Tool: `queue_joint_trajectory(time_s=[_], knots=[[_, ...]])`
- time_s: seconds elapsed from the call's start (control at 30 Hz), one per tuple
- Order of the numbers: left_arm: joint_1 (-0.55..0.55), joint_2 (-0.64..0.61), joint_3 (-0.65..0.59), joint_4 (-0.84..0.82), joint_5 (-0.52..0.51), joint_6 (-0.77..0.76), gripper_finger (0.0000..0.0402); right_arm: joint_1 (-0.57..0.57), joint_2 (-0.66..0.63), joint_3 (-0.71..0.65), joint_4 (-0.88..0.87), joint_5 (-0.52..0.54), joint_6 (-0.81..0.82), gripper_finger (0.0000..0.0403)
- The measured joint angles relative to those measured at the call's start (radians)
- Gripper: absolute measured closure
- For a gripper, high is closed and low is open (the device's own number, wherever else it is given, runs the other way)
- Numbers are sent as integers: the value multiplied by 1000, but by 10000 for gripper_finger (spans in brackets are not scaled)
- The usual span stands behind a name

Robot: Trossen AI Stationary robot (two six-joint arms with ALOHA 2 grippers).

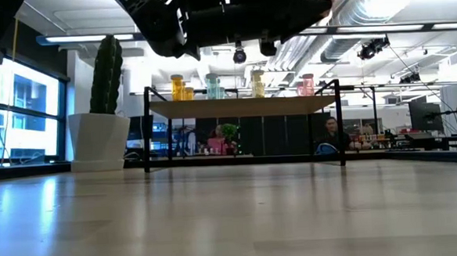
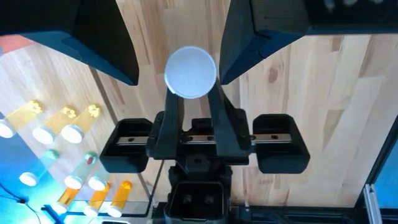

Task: Pick and place medicine bottles onto shelf by color
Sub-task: Put the pink pill bottle on the shelf

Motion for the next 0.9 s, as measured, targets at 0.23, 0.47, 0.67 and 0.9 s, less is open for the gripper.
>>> queue_joint_trajectory(time_s=[0.23,0.47,0.67,0.9], knots=[[0,0,0,0,-4,18,310,0,0,0,4,0,0,220],[0,0,1,1,-12,18,310,0,1,0,4,0,0,286],[0,0,1,0,-12,18,310,0,1,0,4,0,5,306],[5,0,1,0,-12,18,300,0,1,0,4,0,10,304]])
